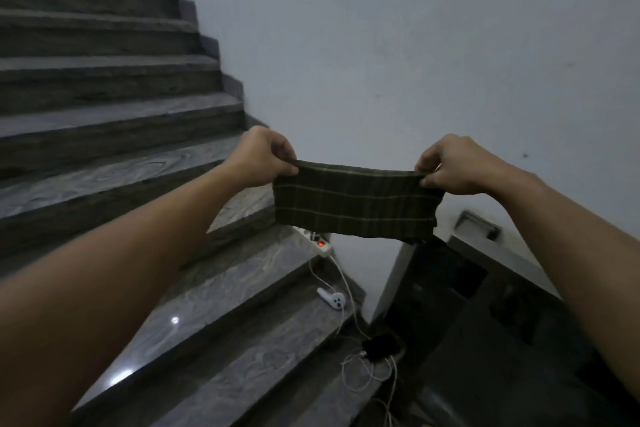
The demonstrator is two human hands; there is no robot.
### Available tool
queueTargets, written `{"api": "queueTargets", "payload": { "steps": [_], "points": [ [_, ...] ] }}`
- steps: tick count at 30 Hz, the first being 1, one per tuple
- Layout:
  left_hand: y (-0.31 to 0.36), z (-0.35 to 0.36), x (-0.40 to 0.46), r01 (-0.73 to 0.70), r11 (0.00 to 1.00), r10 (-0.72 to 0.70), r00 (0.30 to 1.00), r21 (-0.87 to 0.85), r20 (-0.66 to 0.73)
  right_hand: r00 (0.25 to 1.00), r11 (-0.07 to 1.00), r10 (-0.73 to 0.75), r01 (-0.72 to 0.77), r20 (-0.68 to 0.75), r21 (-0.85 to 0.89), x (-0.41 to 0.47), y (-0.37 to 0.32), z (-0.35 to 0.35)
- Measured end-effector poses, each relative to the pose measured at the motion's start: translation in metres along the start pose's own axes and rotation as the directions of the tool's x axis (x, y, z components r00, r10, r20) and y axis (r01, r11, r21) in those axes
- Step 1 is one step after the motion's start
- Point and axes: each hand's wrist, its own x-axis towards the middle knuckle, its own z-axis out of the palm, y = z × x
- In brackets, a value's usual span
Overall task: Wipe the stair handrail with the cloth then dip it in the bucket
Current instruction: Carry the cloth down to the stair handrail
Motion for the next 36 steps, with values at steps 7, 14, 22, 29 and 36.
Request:
{"api": "queueTargets", "payload": {
  "steps": [7,14,22,29,36],
  "points": [
    [-0.104,-0.125,0.068,0.180,0.979,-0.175,0.983,0.093,-0.055,0.986,0.988,-0.150,0.151,0.067,-0.017,0.162,-0.132,0.023],
    [-0.145,-0.269,0.112,0.243,0.949,-0.199,0.956,0.200,-0.216,0.940,0.939,-0.335,0.338,0.061,-0.056,0.279,-0.272,-0.007],
    [-0.177,-0.373,0.161,0.355,0.884,-0.215,0.886,0.305,-0.410,0.865,0.865,-0.501,0.502,0.022,-0.032,0.384,-0.378,-0.027],
    [-0.188,-0.445,0.219,0.489,0.810,-0.294,0.816,0.323,-0.498,0.813,0.812,-0.583,0.581,0.008,0.056,0.488,-0.450,-0.053],
    [-0.176,-0.540,0.269,0.616,0.719,-0.281,0.680,0.321,-0.677,0.787,0.759,-0.610,0.613,-0.089,0.220,0.564,-0.548,-0.114]
  ]
}}
